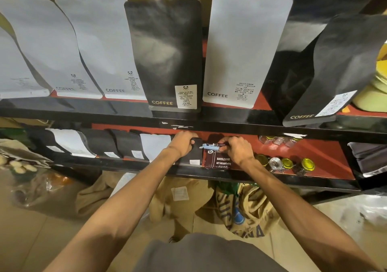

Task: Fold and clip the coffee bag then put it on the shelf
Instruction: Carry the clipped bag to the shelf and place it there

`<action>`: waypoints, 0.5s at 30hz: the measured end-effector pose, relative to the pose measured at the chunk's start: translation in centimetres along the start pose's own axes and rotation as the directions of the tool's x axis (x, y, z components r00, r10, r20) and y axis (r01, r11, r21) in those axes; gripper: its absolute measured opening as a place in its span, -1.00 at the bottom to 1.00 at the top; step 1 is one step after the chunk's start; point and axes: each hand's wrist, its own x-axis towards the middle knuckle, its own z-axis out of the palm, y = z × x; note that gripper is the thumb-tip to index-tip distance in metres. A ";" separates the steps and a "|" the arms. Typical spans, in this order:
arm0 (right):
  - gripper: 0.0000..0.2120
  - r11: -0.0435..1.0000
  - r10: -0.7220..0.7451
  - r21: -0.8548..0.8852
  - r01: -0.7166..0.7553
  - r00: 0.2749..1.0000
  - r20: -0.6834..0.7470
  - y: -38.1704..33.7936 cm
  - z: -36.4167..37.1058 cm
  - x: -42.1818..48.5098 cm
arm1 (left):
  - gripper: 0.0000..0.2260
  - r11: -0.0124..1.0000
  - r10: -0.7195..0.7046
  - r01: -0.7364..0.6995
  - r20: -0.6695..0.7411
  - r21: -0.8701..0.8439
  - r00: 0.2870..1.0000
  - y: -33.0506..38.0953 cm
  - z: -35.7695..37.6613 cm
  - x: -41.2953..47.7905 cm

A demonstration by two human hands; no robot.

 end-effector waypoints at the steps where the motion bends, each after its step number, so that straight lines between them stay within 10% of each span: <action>1: -0.80 1.000 0.006 0.012 -0.006 1.000 -0.002 0.0 0.0 0.0 | -0.70 1.000 0.003 -0.003 0.003 -0.001 1.000 -0.1 0.0 0.1; 15: -0.81 0.995 0.066 0.075 -0.061 0.996 -0.060 0.8 1.2 0.2 | -0.67 0.995 0.089 -0.090 0.040 0.047 0.995 -1.3 0.3 1.2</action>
